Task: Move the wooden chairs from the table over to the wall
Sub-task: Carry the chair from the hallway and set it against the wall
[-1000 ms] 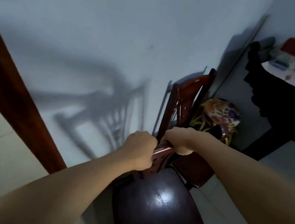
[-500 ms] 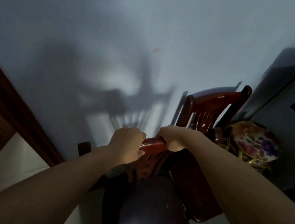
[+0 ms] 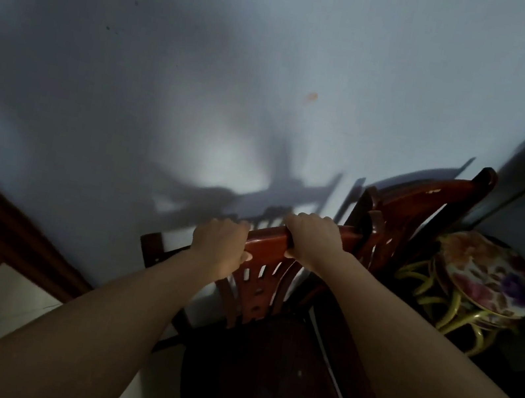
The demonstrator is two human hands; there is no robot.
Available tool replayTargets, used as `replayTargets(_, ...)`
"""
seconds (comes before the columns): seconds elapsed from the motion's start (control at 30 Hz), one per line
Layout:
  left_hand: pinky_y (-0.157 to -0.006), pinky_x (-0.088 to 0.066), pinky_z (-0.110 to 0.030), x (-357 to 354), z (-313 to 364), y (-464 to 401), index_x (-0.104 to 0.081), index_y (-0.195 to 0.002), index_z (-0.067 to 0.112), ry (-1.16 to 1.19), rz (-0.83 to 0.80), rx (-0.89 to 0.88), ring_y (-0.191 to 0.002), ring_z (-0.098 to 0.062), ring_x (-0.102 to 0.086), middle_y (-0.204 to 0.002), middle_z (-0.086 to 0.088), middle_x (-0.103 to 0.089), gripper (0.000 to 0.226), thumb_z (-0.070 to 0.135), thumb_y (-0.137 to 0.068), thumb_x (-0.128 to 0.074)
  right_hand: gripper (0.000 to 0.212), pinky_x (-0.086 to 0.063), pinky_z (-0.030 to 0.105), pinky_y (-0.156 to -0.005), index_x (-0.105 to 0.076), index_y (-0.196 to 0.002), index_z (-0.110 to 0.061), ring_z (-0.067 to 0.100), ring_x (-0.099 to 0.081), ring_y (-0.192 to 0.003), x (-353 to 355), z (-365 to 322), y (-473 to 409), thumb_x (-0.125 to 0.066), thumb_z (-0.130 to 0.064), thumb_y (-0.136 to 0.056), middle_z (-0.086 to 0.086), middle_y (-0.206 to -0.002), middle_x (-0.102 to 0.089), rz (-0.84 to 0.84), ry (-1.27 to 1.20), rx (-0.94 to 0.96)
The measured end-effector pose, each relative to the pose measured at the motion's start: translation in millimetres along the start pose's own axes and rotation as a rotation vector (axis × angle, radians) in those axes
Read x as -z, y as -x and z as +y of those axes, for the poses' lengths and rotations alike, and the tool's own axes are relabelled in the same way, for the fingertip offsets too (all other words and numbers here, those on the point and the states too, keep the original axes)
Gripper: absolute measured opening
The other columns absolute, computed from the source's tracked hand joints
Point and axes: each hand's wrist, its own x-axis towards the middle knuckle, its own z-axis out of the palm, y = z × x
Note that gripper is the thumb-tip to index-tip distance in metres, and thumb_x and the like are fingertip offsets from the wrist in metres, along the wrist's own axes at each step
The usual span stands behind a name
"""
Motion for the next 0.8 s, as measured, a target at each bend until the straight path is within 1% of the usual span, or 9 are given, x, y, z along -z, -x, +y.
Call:
replayTargets(0.03,-0.08,-0.05,-0.035,-1,-5,-6,-0.05,-0.12,0.013,-0.003,-0.011,0.014,-0.1,-0.028,-0.063,-0.109,-0.009,-0.066,0.044,0.042,-0.087,-0.059,0.045,-0.041,0.04,-0.093,-0.051,-0.114,-0.013,0.029,-0.057,-0.107,-5,0,-7,-0.071,-0.031,-0.079,0.008,-0.113,-0.061,0.018,0.0,-0.009)
replayTargets(0.1,-0.081,-0.05,-0.036,-4,-16,-14,-0.05,-0.12,0.013,-0.026,-0.025,0.038,-0.1,-0.028,-0.064,-0.109,-0.009,-0.067,0.046,0.043,-0.086,-0.06,0.05,-0.038,0.042,-0.099,-0.047,-0.119,-0.012,0.03,-0.053,-0.114,-12,-3,-19,-0.07,-0.034,-0.08,0.01,-0.121,-0.058,0.044,-0.007,-0.003)
replayTargets(0.3,-0.082,-0.049,-0.038,-13,-49,-17,-0.052,-0.113,0.014,0.008,-0.057,0.117,-0.1,-0.03,-0.064,-0.11,-0.011,-0.067,0.04,0.042,-0.085,-0.061,0.053,-0.029,0.043,-0.108,-0.043,-0.13,-0.013,0.028,-0.044,-0.127,-22,-28,-51,-0.063,-0.029,-0.085,0.01,-0.132,-0.052,0.05,-0.05,0.071)
replayTargets(0.5,-0.083,-0.049,-0.039,-19,-54,-19,-0.051,-0.114,0.015,0.026,-0.035,0.148,-0.103,-0.03,-0.063,-0.113,-0.011,-0.065,0.039,0.04,-0.086,-0.061,0.053,-0.028,0.042,-0.11,-0.043,-0.131,-0.01,0.029,-0.043,-0.128,-21,-35,-60,-0.063,-0.029,-0.085,0.012,-0.133,-0.052,0.007,-0.031,0.037)
replayTargets(0.63,-0.083,-0.049,-0.039,-23,-53,-20,-0.048,-0.117,0.014,0.049,-0.031,0.182,-0.105,-0.03,-0.061,-0.117,-0.01,-0.063,0.04,0.039,-0.087,-0.06,0.06,-0.03,0.041,-0.108,-0.041,-0.132,-0.006,0.031,-0.041,-0.129,-19,-38,-64,-0.067,-0.03,-0.084,0.015,-0.136,-0.048,-0.046,0.0,0.016)
replayTargets(0.8,-0.081,-0.049,-0.036,-27,-46,-27,-0.047,-0.116,0.013,0.061,-0.015,0.159,-0.103,-0.029,-0.062,-0.116,-0.011,-0.063,0.041,0.039,-0.087,-0.06,0.06,-0.034,0.044,-0.105,-0.04,-0.131,-0.002,0.033,-0.042,-0.127,-18,-31,-65,-0.068,-0.027,-0.084,0.018,-0.135,-0.047,-0.101,0.013,-0.037)
